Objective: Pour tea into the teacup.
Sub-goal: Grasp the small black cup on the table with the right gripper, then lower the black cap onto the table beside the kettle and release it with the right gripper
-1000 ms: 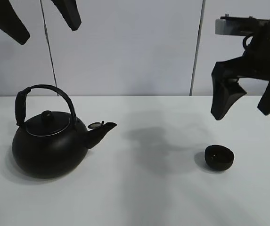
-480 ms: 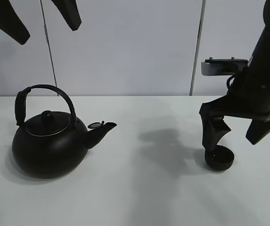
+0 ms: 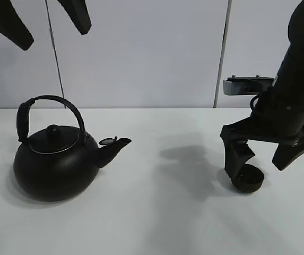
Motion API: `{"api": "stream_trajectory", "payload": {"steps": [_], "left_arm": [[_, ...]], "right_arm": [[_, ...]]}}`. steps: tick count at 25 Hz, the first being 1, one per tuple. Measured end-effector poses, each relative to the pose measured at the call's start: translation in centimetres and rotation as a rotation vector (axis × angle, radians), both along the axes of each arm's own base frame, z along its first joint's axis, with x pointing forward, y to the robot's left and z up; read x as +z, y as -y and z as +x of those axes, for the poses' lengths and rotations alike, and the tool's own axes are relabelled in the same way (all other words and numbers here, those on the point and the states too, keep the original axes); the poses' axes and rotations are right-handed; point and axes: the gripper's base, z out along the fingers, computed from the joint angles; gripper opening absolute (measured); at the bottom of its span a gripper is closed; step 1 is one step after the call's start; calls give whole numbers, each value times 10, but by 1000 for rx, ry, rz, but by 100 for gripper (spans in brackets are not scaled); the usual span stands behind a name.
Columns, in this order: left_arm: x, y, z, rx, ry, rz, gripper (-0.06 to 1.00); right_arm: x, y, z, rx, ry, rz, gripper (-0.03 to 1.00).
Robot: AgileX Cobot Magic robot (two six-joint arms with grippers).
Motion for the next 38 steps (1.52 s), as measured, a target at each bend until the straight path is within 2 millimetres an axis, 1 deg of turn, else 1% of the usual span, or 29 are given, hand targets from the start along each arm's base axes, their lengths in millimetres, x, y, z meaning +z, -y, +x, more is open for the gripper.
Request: {"api": "stream_trajectory", "payload": {"steps": [6, 11, 14, 17, 20, 26, 30, 33, 35, 38], "left_arm": [[0, 0, 0, 0, 0, 0, 63], [0, 0, 0, 0, 0, 0, 63], [0, 0, 0, 0, 0, 0, 63], [0, 0, 0, 0, 0, 0, 63], [0, 0, 0, 0, 1, 0, 63], [0, 0, 0, 0, 1, 0, 63], [0, 0, 0, 0, 1, 0, 63], [0, 0, 0, 0, 1, 0, 63], [0, 0, 0, 0, 1, 0, 63], [0, 0, 0, 0, 1, 0, 63]], "right_arm": [[-3, 0, 1, -3, -5, 2, 64], [-11, -1, 1, -5, -28, -1, 63], [-11, -1, 1, -6, -27, 0, 57], [-15, -1, 1, -10, -41, -1, 49], [-19, -1, 1, -14, -53, -2, 41], [-16, -1, 1, -18, -47, 4, 41], [0, -2, 0, -32, -8, 31, 41], [12, -10, 1, -15, 26, 50, 41], [17, -23, 0, 19, 41, 56, 41], [22, -49, -4, 96, 64, 64, 41]]}}
